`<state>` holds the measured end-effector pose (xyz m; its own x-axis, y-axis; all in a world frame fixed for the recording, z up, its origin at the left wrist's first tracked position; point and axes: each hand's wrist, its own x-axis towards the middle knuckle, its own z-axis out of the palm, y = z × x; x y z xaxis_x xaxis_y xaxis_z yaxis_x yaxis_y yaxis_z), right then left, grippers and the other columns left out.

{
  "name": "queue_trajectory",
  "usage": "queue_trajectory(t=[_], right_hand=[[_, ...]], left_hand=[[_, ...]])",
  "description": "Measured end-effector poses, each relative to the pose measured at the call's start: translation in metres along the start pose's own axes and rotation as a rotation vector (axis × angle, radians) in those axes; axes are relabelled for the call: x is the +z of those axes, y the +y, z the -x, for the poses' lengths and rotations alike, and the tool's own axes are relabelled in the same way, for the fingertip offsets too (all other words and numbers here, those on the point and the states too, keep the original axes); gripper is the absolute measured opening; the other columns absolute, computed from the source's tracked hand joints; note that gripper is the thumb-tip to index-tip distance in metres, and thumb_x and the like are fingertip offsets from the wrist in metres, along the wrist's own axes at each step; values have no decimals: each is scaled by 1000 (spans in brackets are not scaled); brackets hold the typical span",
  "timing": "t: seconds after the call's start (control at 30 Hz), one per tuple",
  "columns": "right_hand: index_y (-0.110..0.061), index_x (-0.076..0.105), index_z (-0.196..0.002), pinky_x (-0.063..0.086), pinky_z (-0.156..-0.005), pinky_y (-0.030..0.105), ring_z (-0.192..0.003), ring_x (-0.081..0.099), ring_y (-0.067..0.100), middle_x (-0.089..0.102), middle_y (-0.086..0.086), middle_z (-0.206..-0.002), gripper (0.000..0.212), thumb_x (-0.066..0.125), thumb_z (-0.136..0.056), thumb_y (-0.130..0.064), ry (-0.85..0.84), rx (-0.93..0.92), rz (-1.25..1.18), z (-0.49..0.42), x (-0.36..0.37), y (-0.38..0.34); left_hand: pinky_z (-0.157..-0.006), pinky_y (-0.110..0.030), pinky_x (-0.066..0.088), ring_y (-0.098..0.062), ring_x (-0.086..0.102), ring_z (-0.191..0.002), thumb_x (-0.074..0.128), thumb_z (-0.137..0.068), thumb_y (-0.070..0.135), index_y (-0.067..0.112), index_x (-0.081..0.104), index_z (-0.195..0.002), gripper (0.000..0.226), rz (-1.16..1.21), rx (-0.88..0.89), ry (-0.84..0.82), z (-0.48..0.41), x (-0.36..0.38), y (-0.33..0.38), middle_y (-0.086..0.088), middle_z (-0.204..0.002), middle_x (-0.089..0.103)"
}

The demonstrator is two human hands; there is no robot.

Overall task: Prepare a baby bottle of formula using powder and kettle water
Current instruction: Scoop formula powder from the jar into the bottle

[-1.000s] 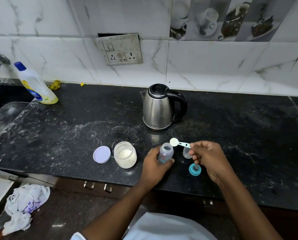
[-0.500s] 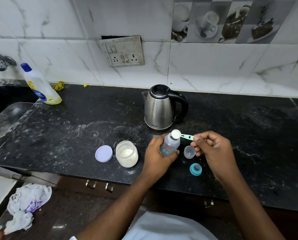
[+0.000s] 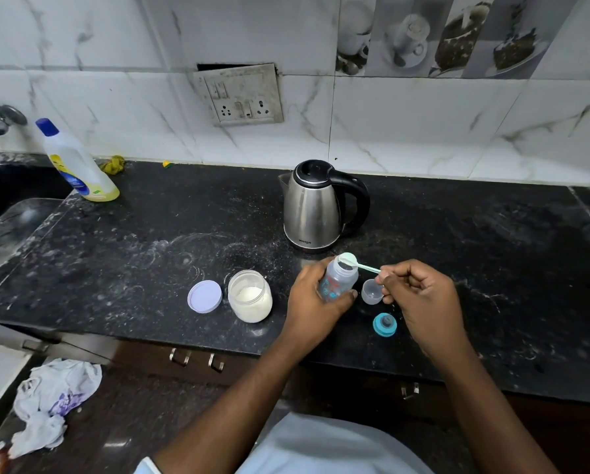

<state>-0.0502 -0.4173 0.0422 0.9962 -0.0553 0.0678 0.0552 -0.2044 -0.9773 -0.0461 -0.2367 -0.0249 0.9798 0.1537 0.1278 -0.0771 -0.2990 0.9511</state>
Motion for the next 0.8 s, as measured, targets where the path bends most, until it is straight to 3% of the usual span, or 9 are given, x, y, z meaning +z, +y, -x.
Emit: queue_trajectory(t=[0.13, 0.4, 0.47, 0.67, 0.8], right_hand=[[-18, 78, -91, 61, -71, 53, -75, 71, 34, 77, 6, -81, 13, 72, -95, -7, 17, -13, 75, 4, -1, 2], [-21, 78, -93, 57, -69, 59, -75, 69, 39, 75, 9, -80, 16, 73, -95, -6, 47, -40, 77, 9, -3, -4], [-21, 79, -95, 58, -71, 56, -77, 70, 38, 75, 7, -83, 16, 74, -95, -6, 73, -75, 50, 11, -3, -7], [-21, 78, -91, 60, -71, 33, -74, 71, 12, 76, -6, -82, 16, 73, -93, -6, 32, -93, 177, 16, 0, -11], [-19, 79, -93, 55, -63, 27, -71, 67, 14, 73, -3, -79, 15, 74, -92, -5, 29, -161, 209, 13, -4, -14]], left_hand=[[-102, -36, 55, -4, 65, -112, 91, -76, 25, 31, 68, -129, 58, -2, -7, -15, 1, 0, 0, 15, -116, 65], [-104, -34, 53, -3, 63, -115, 91, -77, 23, 31, 68, -131, 60, -17, 3, -30, -1, -2, 2, 16, -120, 66], [-104, -34, 53, -3, 63, -116, 91, -77, 24, 32, 67, -132, 61, -13, -3, -30, -2, -3, 2, 17, -121, 65], [-103, -36, 54, -7, 65, -117, 91, -76, 23, 32, 68, -130, 59, 2, 18, -43, -4, -6, 1, 17, -121, 66], [-103, -38, 55, -7, 65, -116, 91, -76, 23, 32, 68, -130, 60, 5, 22, -37, -5, -7, 0, 15, -121, 66]])
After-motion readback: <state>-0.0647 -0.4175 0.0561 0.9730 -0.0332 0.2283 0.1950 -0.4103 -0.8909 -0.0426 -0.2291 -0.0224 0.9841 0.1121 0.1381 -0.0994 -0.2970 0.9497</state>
